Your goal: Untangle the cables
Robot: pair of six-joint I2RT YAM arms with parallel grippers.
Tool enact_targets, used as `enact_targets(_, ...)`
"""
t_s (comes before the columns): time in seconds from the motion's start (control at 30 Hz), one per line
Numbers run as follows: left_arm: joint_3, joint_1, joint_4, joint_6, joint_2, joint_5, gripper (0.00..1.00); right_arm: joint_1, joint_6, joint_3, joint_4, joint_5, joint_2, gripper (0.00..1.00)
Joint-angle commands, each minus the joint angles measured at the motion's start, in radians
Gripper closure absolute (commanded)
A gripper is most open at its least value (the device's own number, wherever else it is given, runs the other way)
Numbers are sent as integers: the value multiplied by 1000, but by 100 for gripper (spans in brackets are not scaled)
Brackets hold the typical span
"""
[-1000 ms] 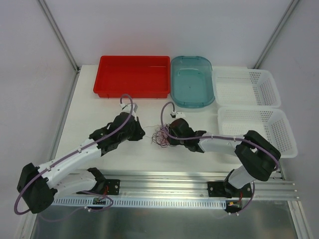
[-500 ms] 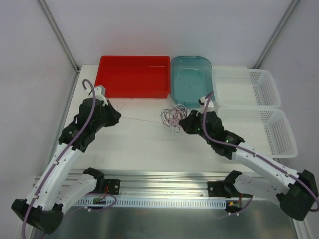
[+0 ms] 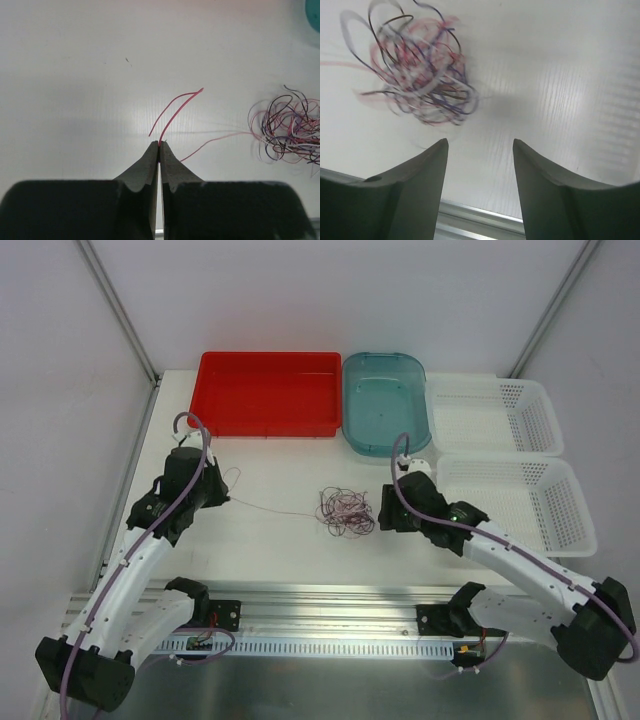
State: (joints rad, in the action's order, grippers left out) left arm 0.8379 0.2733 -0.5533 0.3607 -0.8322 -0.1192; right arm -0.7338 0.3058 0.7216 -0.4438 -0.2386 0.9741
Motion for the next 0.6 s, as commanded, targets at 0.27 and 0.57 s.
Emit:
enact_targets(0.27, -56, -3, 61, -75, 15, 76, 100, -206, -31, 242, -81, -105, 316, 35)
enact_targets(0.57, -76, -2, 59, -71, 61, -23, 100, -259, -71, 476, -76, -177, 570, 23)
